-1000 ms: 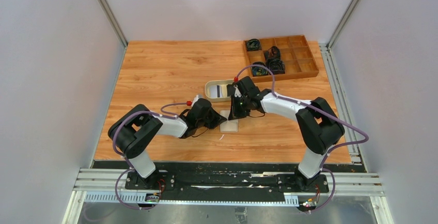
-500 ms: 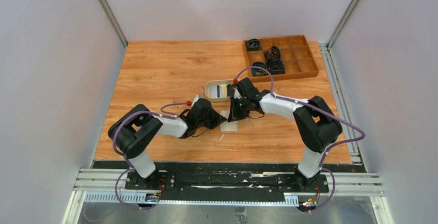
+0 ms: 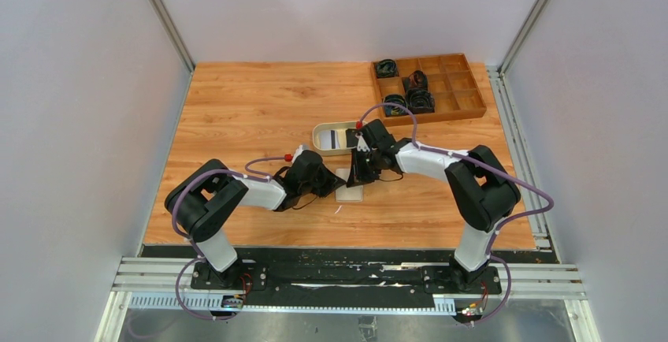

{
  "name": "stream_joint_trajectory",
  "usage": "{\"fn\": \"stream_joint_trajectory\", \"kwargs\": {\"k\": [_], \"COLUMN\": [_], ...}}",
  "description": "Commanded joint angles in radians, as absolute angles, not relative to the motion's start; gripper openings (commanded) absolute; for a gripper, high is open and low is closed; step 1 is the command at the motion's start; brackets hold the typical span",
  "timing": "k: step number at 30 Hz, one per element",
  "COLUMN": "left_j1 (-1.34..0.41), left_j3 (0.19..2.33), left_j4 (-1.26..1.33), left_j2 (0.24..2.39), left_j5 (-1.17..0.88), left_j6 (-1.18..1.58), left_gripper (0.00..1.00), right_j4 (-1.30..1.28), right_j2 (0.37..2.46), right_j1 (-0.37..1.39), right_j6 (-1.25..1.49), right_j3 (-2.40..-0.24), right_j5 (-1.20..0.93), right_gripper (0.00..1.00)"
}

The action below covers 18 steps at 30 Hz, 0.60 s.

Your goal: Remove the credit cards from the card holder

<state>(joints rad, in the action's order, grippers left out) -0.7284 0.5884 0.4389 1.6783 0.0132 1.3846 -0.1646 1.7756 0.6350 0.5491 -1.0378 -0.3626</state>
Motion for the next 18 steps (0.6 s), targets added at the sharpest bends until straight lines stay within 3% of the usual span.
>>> {"fn": "stream_joint_trajectory", "kwargs": {"k": [1, 18], "left_j1": [-0.723, -0.722], "left_j3": [0.556, 0.557], "left_j4": [0.318, 0.311], "left_j2": [1.692, 1.694], "left_j5": [0.064, 0.064], "left_j6": [1.360, 1.356], "left_gripper": [0.00, 0.00], "right_j4": [-0.187, -0.190], "right_j2": [1.763, 1.748], "right_j1": [0.615, 0.606], "right_j6": [0.522, 0.517], "right_j3": [-1.027, -1.033], "right_j5": [-0.328, -0.343], "right_gripper": [0.00, 0.00]}}
